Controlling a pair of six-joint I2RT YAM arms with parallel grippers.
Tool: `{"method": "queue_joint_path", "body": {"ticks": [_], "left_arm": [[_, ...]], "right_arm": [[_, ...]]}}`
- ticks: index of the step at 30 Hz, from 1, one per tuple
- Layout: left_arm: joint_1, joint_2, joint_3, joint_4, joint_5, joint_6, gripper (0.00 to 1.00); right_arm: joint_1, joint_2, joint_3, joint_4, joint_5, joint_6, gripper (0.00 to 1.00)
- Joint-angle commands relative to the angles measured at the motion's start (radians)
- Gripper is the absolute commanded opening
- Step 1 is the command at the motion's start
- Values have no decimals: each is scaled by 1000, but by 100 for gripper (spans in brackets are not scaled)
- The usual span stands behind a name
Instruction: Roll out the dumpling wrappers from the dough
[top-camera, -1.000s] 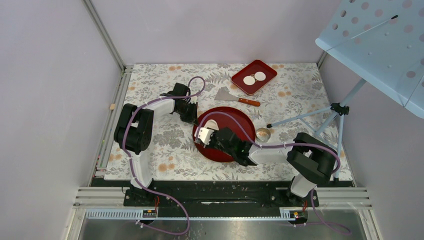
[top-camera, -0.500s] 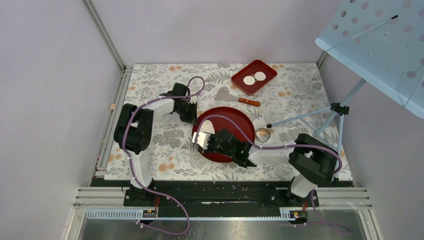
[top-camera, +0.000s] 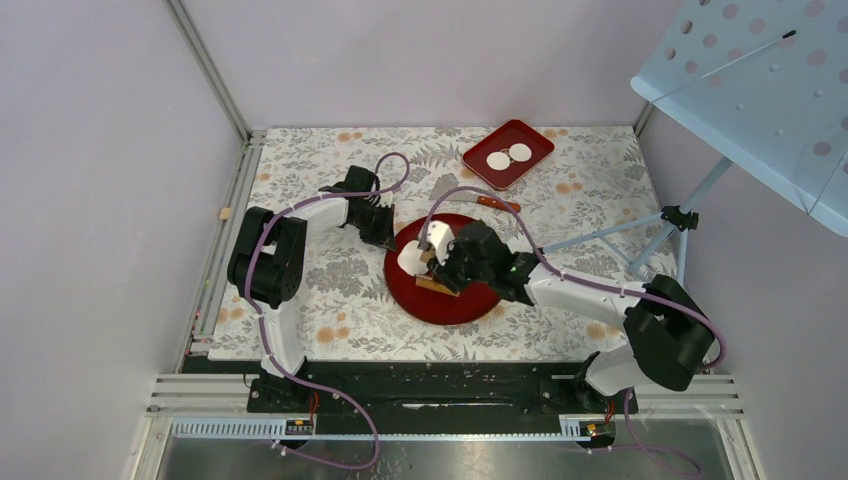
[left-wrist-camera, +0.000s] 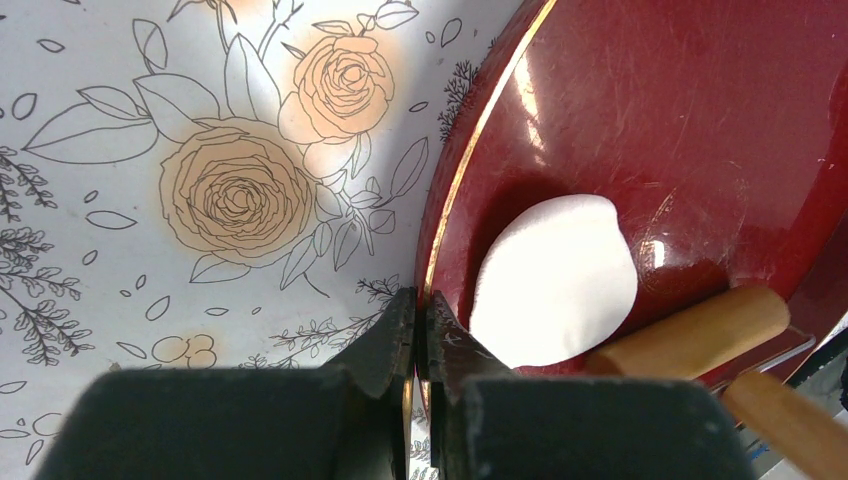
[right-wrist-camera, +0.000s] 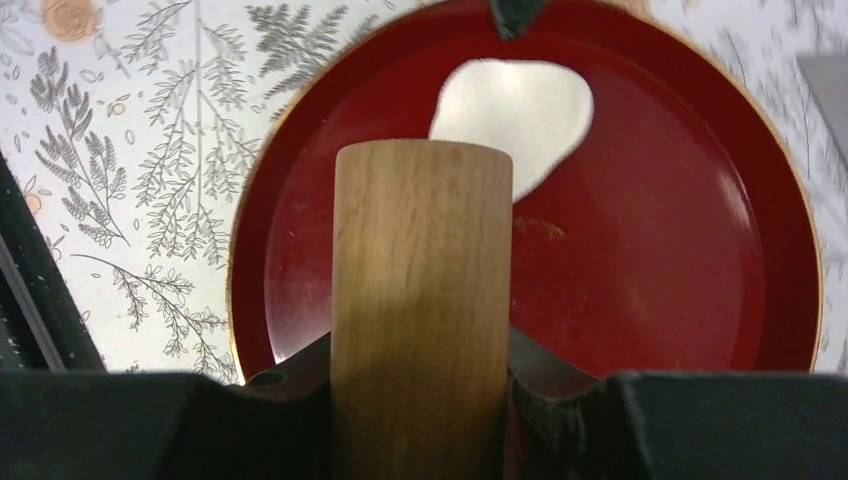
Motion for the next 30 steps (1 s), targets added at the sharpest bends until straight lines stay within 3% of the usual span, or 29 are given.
{"method": "queue_joint_path", "body": {"ticks": [1, 7, 15, 26, 30], "left_arm": [[12, 18, 11, -23, -1, 5, 0], [10, 18, 11, -23, 0, 5, 0], [11, 15, 6, -20, 3, 6, 0], [12, 14, 6, -20, 8, 9, 0], [11, 13, 5, -19, 9, 9, 0]], "right_arm": [[-52, -35, 46, -205, -25, 204, 0], [-74, 25, 153, -160, -39, 553, 0], [-177, 158, 321, -127, -149, 832, 0], [-221, 350, 389, 27, -45, 878, 0], [-224, 376, 384, -17, 120, 803, 0]]}}
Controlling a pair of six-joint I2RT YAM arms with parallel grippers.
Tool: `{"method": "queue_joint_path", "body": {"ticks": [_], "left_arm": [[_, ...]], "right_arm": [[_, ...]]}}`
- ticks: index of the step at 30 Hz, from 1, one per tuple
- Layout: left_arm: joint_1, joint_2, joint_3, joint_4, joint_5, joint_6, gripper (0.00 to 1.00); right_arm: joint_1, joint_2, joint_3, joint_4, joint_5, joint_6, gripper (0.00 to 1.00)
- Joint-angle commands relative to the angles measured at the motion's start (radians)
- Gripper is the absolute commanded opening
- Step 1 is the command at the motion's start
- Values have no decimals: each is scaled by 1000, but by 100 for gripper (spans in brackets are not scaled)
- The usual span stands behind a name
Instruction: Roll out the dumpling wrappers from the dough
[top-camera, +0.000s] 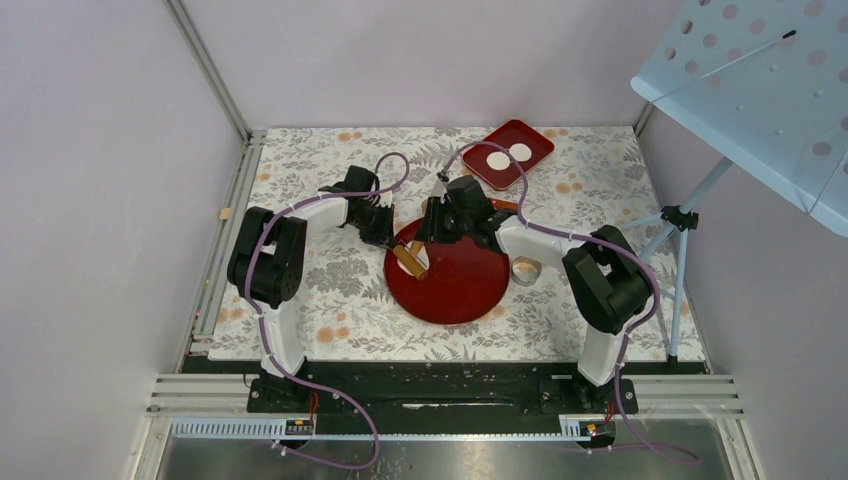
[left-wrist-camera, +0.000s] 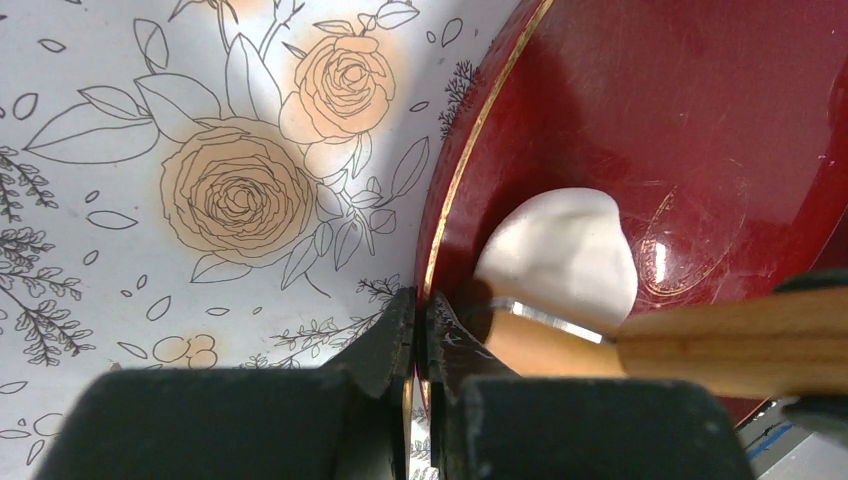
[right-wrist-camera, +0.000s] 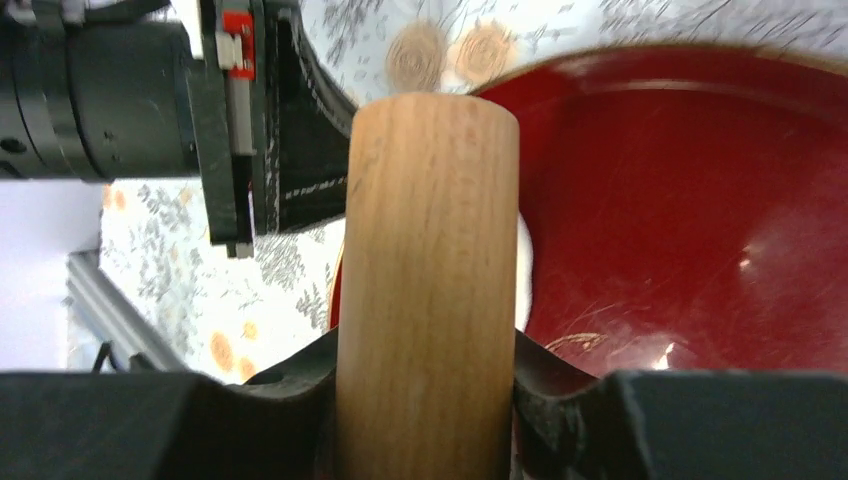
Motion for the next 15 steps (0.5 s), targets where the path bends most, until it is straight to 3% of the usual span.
{"method": "queue_joint_path", "body": {"ticks": [1, 7, 15], "left_arm": [[10, 13, 5, -20, 7, 8, 0], [11, 10, 3, -20, 13, 11, 0], [10, 7, -2, -15, 17, 12, 0]], "right_arm": [[-6, 1, 16, 9, 252, -73, 0], [-6, -61, -105, 6, 479, -136, 0], [52, -94, -243, -1, 592, -224, 0]]}}
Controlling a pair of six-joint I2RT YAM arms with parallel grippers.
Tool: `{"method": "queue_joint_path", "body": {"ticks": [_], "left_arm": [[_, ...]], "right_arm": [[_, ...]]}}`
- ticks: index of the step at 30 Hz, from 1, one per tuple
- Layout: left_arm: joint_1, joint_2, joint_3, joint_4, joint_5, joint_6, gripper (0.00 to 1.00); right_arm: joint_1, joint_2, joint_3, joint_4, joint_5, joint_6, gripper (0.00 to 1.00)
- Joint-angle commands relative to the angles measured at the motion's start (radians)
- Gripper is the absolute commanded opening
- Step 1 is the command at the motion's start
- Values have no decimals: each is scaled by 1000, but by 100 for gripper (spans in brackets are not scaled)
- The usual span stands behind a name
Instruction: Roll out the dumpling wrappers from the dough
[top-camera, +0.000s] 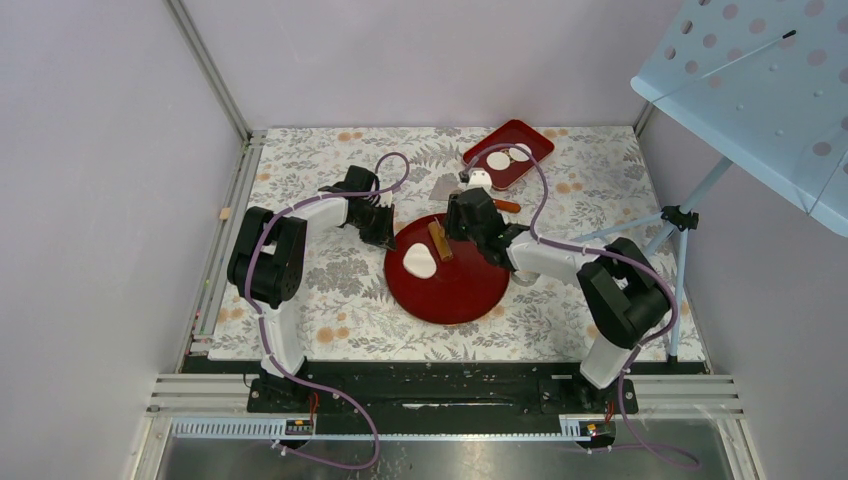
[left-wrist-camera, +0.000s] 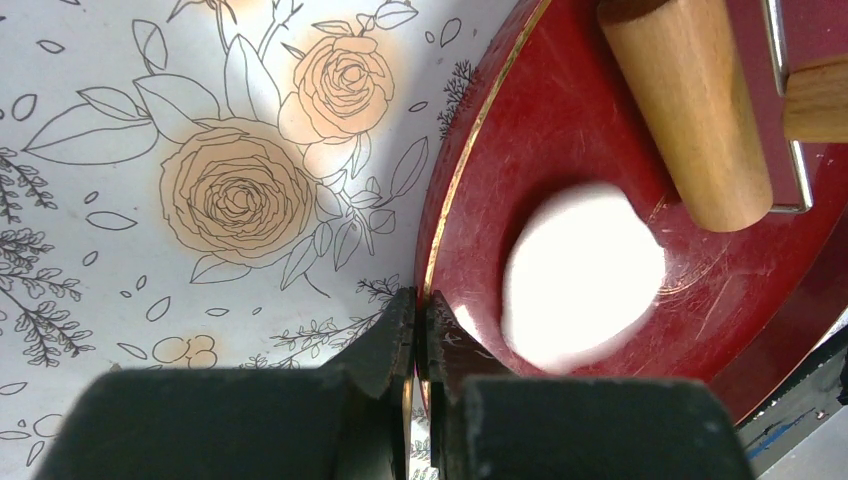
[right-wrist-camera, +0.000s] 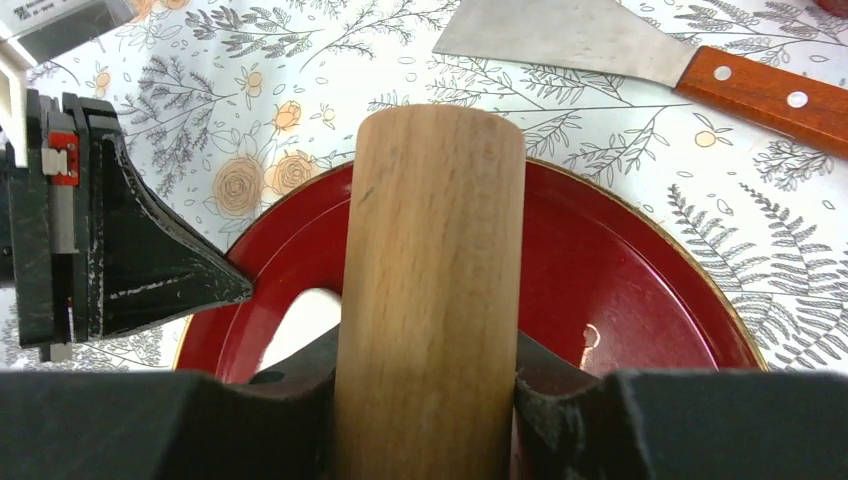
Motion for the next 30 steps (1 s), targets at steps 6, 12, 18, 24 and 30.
{"method": "queue_joint_path", "body": {"ticks": [6, 12, 18, 24, 30], "left_arm": [[9, 8, 0, -16, 18, 11, 0], [10, 5, 0, -15, 20, 12, 0], [22, -38, 5, -29, 84, 21, 19], [58, -202, 2, -20, 177, 45, 62], [59, -315, 91, -122, 343, 177, 93]], "right_arm": [[42, -145, -118, -127, 118, -229, 0], [40, -298, -107, -152, 38, -367, 0], [40, -378, 0, -298, -14, -402, 0], [35, -440, 21, -340, -102, -412, 0], [-12, -471, 116, -445, -427, -352, 0]]}}
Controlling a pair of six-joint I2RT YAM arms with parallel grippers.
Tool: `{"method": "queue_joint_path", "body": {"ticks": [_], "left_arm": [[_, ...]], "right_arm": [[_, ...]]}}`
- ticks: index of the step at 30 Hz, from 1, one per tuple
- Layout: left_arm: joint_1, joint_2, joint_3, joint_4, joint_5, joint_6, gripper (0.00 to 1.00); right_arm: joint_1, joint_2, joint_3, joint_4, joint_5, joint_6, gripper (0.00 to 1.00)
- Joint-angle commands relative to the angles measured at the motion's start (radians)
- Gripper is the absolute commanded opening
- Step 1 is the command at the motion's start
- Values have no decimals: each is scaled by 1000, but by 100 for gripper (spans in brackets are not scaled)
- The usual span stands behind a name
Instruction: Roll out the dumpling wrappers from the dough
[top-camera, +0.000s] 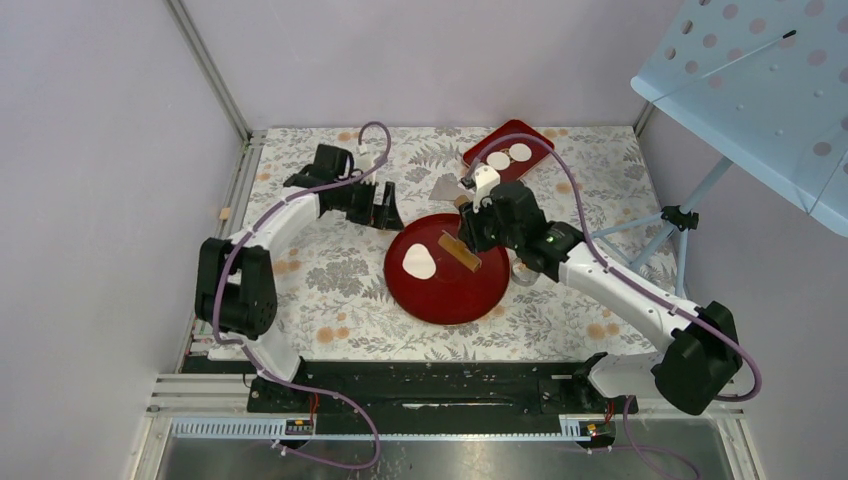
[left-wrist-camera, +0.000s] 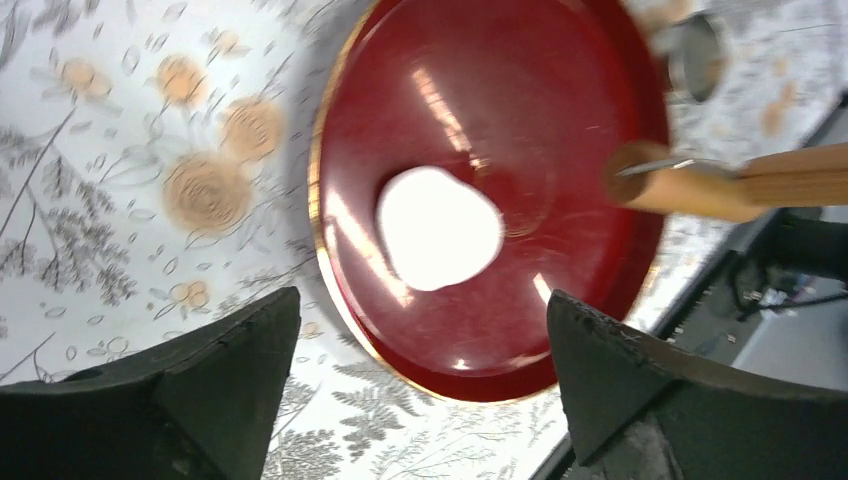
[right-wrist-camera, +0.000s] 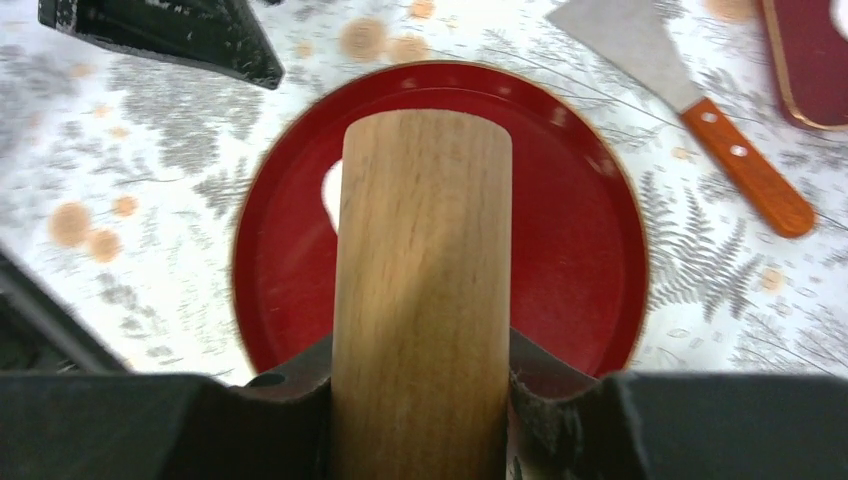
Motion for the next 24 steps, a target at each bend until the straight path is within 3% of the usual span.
{"method": "queue_joint_path", "body": {"ticks": [1, 7, 11, 20, 24], "left_arm": [[-4, -99, 109, -89, 223, 123, 95], [-7, -148, 216, -186, 532, 185, 95], [-32, -142, 239, -204, 644, 178, 89], [-145, -65, 322, -537, 649, 471, 79], [-177, -5, 382, -685, 654, 589, 61]], "right_arm": [[-39, -51, 135, -54, -282, 46, 0], [-86, -60, 186, -50, -518, 127, 0], [-101, -83, 146, 2, -601, 159, 0], [-153, -62, 133, 70, -749, 262, 0], [-169, -55, 115, 93, -767, 278, 0]]}}
